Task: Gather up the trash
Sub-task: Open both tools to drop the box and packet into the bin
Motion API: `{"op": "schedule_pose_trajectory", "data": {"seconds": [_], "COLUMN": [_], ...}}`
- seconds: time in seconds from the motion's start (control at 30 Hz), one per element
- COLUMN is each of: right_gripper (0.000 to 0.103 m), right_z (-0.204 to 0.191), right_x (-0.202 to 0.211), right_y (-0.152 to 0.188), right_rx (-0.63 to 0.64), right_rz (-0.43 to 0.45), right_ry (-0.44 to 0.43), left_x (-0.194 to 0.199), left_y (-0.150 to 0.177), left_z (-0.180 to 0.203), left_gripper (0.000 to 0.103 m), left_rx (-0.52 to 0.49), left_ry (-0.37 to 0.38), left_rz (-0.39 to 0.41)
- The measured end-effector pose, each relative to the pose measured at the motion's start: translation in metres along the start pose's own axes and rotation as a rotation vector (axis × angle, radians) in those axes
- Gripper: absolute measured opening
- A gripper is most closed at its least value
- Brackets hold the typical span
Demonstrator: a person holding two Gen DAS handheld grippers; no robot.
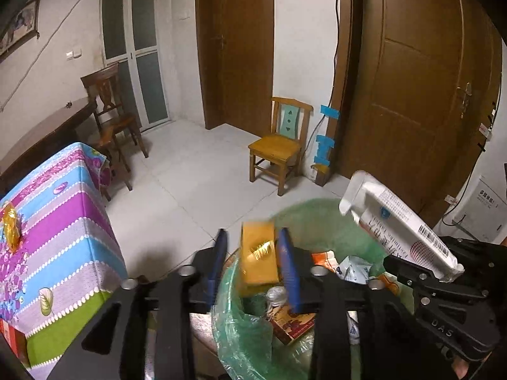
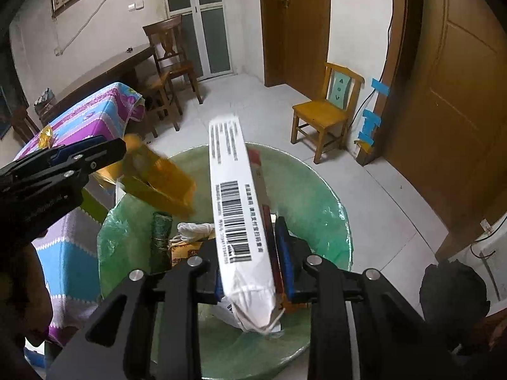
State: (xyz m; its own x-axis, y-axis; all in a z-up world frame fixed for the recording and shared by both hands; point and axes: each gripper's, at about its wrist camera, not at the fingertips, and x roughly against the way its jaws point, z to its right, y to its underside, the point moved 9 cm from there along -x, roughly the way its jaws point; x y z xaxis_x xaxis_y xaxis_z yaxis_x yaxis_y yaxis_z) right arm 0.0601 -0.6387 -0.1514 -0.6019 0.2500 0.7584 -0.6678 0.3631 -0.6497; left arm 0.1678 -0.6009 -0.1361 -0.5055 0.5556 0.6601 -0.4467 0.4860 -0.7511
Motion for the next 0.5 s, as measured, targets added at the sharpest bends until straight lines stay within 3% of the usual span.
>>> {"op": "schedule_pose_trajectory", "data": {"seconds": [0.03,0.13,0.27,0.5], "right_gripper": [0.041,0.053,0.054,0.057], "right_z": [0.001,0.002,0.007,0.01], "right_x": [0.001,0.006,0.015,0.031], "right_y": [0.0,-0.001,-0.003,0.002], "right_rx": [-0.005,-0.022,-0.036,-0.057], "right_rz": [0.005,0.026,0.051,0.083], "right_ry": [-0.005,-0.015,-0.01,-0.014], "left_x": [0.0,0.002,0.006,0.015], "left_y": [0.001,0.001,0.002,0.0], "left_z": [-0.001,-0.004,-0.007,-0.009], "left_gripper": [0.044,0.06,0.07,0.071], "left_rx": [0.0,-0.003,-0.005,-0.008], "left_ry": [-0.002,-0.007,-0.014,-0.024], "left_rz": [-0.001,-0.002,0.001,0.006]}}
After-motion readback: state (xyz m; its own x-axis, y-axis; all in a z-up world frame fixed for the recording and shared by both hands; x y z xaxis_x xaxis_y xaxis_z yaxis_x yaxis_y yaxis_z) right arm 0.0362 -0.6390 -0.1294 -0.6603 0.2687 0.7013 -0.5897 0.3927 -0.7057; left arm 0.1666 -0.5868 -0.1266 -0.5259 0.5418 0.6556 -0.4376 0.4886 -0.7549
